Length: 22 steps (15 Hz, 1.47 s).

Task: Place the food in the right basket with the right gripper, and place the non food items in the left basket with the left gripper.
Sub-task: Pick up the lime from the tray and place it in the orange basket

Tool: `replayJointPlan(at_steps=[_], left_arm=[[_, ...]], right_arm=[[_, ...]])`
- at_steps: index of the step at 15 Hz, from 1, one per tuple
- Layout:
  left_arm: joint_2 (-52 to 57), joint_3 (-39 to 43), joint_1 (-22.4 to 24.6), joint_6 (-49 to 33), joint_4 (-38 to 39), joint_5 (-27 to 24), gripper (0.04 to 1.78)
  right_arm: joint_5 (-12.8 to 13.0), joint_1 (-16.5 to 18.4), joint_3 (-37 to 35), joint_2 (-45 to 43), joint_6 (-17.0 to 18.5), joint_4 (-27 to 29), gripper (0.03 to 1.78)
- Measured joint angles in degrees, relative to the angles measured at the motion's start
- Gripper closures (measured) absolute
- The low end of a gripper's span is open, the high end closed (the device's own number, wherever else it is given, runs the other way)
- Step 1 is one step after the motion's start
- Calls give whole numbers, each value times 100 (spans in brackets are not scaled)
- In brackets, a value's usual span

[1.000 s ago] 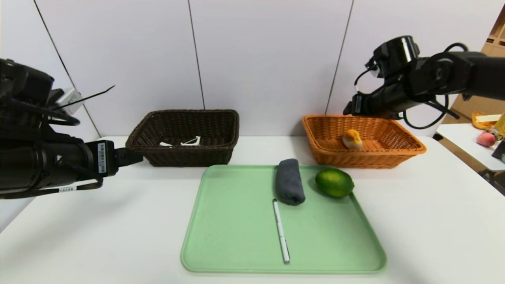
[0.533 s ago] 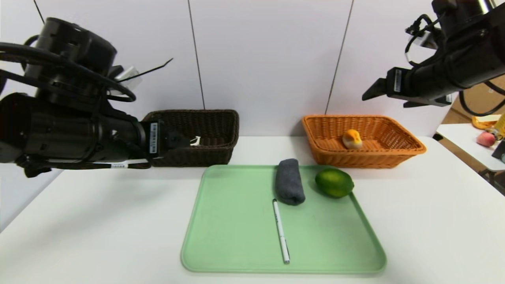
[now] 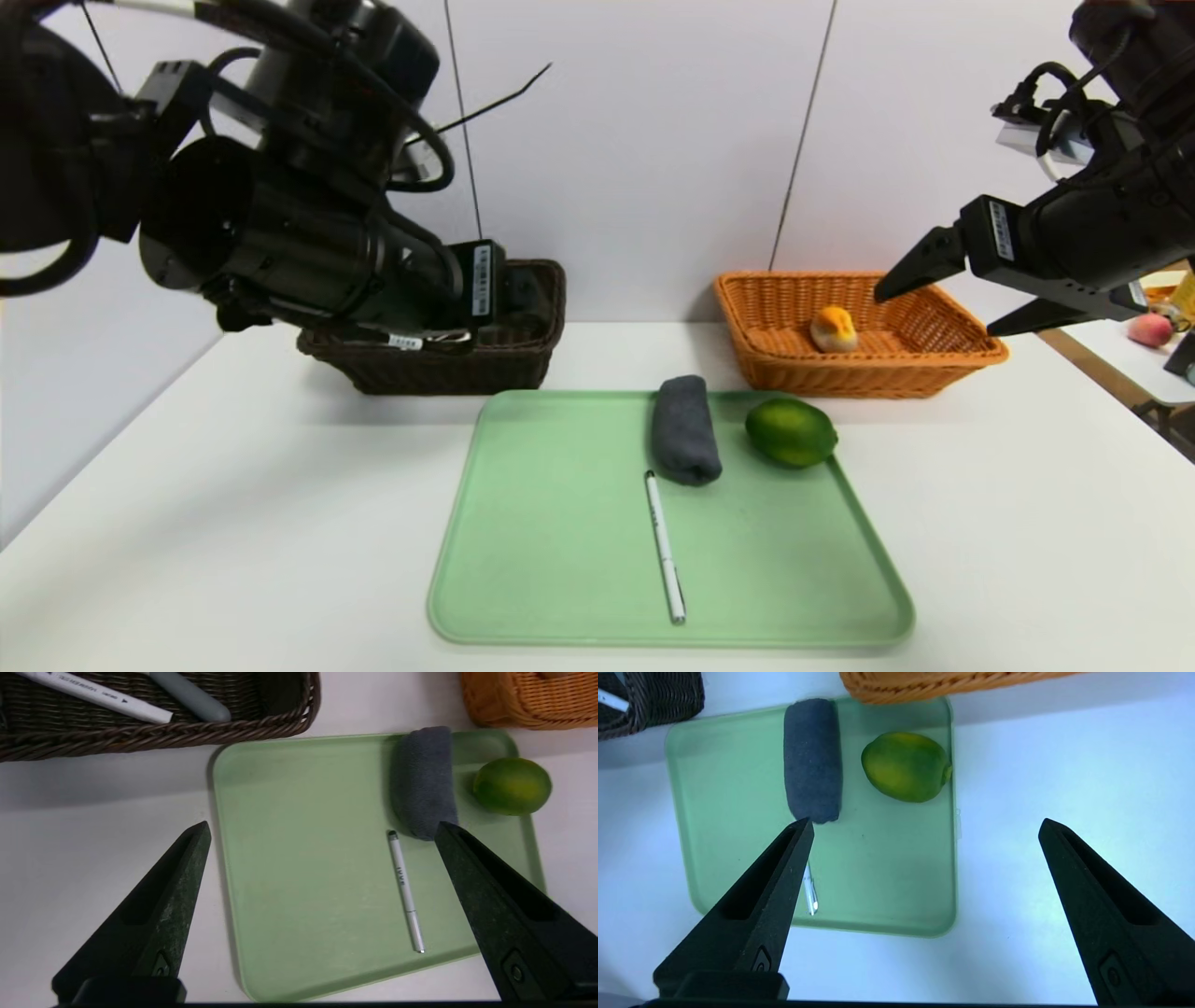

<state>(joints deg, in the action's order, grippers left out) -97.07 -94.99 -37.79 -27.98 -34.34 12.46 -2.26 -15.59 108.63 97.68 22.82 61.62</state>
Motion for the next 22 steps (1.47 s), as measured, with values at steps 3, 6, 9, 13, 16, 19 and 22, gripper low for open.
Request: replayJointPlan(at_steps=[3, 6, 9, 13, 16, 19, 22], left_arm=[[-736, -1391, -263, -388, -857, -4, 13], [-1182, -1548, -455, -590, -1257, -1, 13], [-1217, -1345, -514, -600, -1263, 27, 13], [-924, -1019, -521, -586, -1262, 46, 13], [-667, -761, -518, -590, -1232, 52, 13], [-441, -558, -514, -592, -1226, 62, 13], [-238, -338, -506, -600, -1176, 63, 13]], right_arm=[[-176, -61, -384, -193, -9, -18, 13], [-132, -210, -477, -41, 11, -57, 12], [199, -480, -469, 394, 311, -60, 12], [341, -836, -286, 987, 1543, -72, 12], [351, -896, -34, 1379, 2527, -74, 12], [366, -857, 182, 1687, 3388, -46, 12], [366, -839, 228, 1871, 3952, 89, 12]])
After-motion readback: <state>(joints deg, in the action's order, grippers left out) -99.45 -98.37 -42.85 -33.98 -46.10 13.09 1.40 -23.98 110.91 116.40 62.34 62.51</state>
